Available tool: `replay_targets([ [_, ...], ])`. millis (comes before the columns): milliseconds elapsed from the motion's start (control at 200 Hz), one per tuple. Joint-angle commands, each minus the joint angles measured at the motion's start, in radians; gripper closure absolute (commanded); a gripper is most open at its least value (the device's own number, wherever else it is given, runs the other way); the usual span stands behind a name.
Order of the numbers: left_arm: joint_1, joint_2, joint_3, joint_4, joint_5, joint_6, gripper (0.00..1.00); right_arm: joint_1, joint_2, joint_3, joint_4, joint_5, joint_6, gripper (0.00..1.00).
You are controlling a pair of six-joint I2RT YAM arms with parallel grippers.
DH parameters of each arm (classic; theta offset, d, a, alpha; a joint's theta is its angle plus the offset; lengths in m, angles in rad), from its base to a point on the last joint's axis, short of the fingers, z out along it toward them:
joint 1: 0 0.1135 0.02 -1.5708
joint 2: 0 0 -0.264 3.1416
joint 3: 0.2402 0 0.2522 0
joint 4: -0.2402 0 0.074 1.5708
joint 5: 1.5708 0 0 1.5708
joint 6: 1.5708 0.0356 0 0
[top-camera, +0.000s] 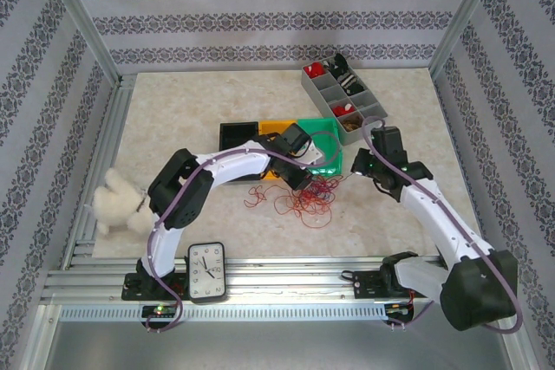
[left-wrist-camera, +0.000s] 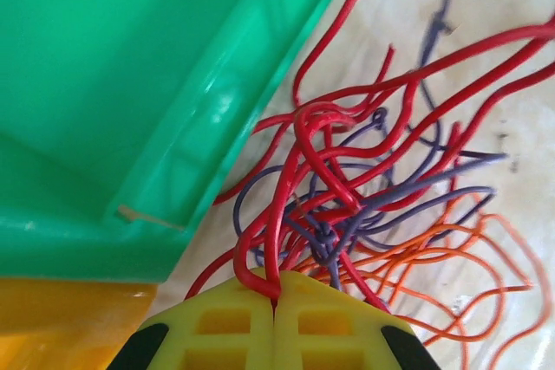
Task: Untangle the cables
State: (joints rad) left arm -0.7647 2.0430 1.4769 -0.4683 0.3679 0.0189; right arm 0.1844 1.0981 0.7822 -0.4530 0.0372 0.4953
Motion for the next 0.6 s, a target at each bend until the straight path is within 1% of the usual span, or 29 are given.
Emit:
replay_targets([
  [0, 0.006, -0.089, -0.104, -0.003, -0.137, -0.032, 1.0, -0.063, -0.033, -0.009, -0.01, 0.011, -0.004, 1.0],
  [155, 0.058, -0.259, -0.315, 0.061, -0.174, -0.107, 1.0, -0.161, -0.035, 0.005, -0.035, 0.066, -0.028, 1.0],
  [315, 0.107, -0.404, -0.483, 0.107, -0.191, -0.175, 1.0, -0.258, -0.008, 0.029, -0.055, 0.103, -0.043, 1.0],
  [425, 0.137, -0.462, -0.549, 0.117, -0.216, -0.2, 1.0, -0.332, 0.003, 0.049, -0.062, 0.116, -0.048, 1.0],
  [595, 0.192, -0.499, -0.583, 0.11, -0.233, -0.212, 1.0, -0.457, 0.006, 0.077, -0.059, 0.117, -0.019, 1.0],
])
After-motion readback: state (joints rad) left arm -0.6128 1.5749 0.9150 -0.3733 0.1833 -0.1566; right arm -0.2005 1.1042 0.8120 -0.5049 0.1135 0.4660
